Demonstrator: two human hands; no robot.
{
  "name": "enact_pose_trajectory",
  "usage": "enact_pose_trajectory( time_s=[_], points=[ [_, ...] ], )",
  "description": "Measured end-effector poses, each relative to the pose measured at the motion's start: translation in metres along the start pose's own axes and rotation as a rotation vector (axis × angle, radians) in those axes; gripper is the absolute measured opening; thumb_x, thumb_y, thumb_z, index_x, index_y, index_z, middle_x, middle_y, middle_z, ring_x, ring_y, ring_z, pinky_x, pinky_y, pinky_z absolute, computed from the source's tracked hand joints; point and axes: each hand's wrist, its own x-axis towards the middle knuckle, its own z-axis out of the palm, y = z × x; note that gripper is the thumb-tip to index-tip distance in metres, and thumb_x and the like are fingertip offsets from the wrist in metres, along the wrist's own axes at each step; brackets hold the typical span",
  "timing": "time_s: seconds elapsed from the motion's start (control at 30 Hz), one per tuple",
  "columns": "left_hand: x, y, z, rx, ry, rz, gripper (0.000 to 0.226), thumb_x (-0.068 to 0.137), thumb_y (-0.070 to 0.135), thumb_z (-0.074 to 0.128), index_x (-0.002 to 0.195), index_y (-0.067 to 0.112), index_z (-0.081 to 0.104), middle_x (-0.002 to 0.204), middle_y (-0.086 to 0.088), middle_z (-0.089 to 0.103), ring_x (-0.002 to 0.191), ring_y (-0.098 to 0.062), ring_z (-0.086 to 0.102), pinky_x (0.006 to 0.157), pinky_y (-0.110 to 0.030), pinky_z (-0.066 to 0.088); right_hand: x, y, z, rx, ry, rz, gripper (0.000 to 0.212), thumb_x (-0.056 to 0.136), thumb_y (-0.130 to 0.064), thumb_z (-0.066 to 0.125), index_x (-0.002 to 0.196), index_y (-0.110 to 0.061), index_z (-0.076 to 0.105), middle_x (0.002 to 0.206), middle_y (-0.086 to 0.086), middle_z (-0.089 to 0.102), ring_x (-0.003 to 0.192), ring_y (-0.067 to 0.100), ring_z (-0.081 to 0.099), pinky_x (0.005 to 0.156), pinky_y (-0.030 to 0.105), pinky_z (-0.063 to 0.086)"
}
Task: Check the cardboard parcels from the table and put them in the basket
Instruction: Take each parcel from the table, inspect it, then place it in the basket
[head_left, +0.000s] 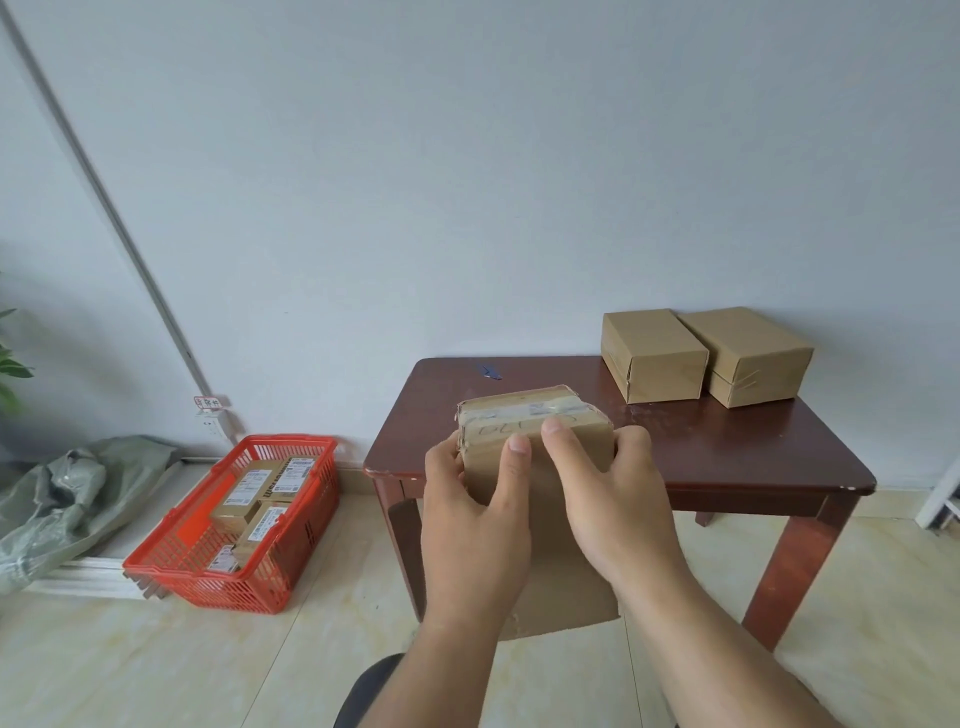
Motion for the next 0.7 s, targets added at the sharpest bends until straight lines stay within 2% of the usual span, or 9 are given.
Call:
enact_pose_trajectory(
  time_s=[0.1,0.13,0.2,0.23,0.3,0.37,0.5,0.6,0.7],
  points=[
    [0.008,0.004,-0.005,0.0,-0.007,-0.039,0.028,0.094,0.048,0.069,0.114,0.034,0.056,0.096,0.024,0.072,0.088,0.009,0.066,0.081,-0.028,0.051,-0.005,0.009,0.003,0.02,-0.052,-0.011,0.037,0.09,-0.051,0.072,0.111,-0.032,0.049,0.118,-0.01,0.067,0.101,0.006,0.066,0.075,0.029,0.05],
    [0.01,0.006,-0.007,0.012,-0.007,-0.044,0.028,0.094,0.045,0.07,0.115,0.034,0.055,0.097,0.02,0.073,0.087,0.008,0.067,0.082,-0.03,0.053,-0.006,0.011,0.004,0.007,-0.072,-0.017,0.046,0.089,-0.048,0.073,0.125,-0.031,0.049,0.129,-0.011,0.063,0.111,0.007,0.064,0.083,0.03,0.05],
    [0.012,0.005,-0.009,0.039,-0.019,-0.043,0.033,0.092,0.04,0.073,0.117,0.034,0.052,0.103,0.015,0.072,0.089,0.003,0.069,0.086,-0.036,0.058,-0.005,0.013,0.005,-0.028,-0.087,-0.031,0.078,0.09,-0.044,0.072,0.156,-0.027,0.034,0.15,-0.011,0.05,0.134,0.012,0.053,0.099,0.03,0.043],
    [0.011,0.004,-0.008,0.046,-0.03,-0.033,0.037,0.09,0.039,0.075,0.119,0.034,0.051,0.107,0.014,0.071,0.092,0.001,0.07,0.087,-0.037,0.059,-0.003,0.012,0.004,-0.041,-0.08,-0.035,0.082,0.09,-0.043,0.072,0.16,-0.027,0.033,0.153,-0.011,0.046,0.138,0.013,0.05,0.103,0.03,0.042],
    [0.004,0.0,-0.006,0.063,-0.05,0.007,0.047,0.086,0.043,0.079,0.123,0.038,0.05,0.117,0.016,0.067,0.105,-0.002,0.068,0.092,-0.037,0.059,0.003,0.009,0.003,-0.055,-0.042,-0.074,0.056,0.088,-0.047,0.073,0.14,-0.033,0.056,0.143,-0.01,0.056,0.12,0.008,0.061,0.099,0.034,0.05],
    [0.002,-0.005,-0.005,0.088,-0.042,0.026,0.054,0.078,0.057,0.077,0.124,0.046,0.05,0.124,0.017,0.065,0.118,-0.007,0.064,0.098,-0.037,0.057,0.007,0.007,0.004,-0.096,-0.034,-0.08,0.04,0.086,-0.051,0.073,0.122,-0.033,0.065,0.126,-0.008,0.062,0.1,0.002,0.064,0.09,0.036,0.055],
    [0.015,-0.009,-0.006,0.163,-0.037,0.026,0.061,0.075,0.071,0.069,0.126,0.039,0.062,0.124,0.008,0.069,0.119,-0.011,0.065,0.101,-0.044,0.056,0.002,0.012,0.006,-0.157,-0.025,-0.104,0.042,0.09,-0.051,0.074,0.124,-0.033,0.058,0.117,-0.013,0.052,0.093,-0.003,0.056,0.081,0.029,0.045],
    [0.022,-0.006,-0.009,0.189,-0.054,0.027,0.049,0.085,0.064,0.069,0.123,0.034,0.067,0.119,0.008,0.066,0.112,0.011,0.054,0.102,-0.035,0.052,-0.006,0.019,0.008,-0.154,0.0,-0.118,0.043,0.088,-0.054,0.077,0.117,-0.033,0.054,0.113,-0.014,0.05,0.096,0.001,0.058,0.078,0.032,0.046],
    [0.02,-0.009,-0.008,0.211,-0.047,0.01,0.038,0.089,0.058,0.071,0.117,0.034,0.067,0.116,0.011,0.06,0.101,0.015,0.052,0.095,-0.03,0.051,-0.006,0.021,0.008,-0.177,0.038,-0.115,0.042,0.085,-0.056,0.078,0.108,-0.033,0.051,0.11,-0.013,0.051,0.098,0.011,0.061,0.08,0.039,0.052]
  ],
)
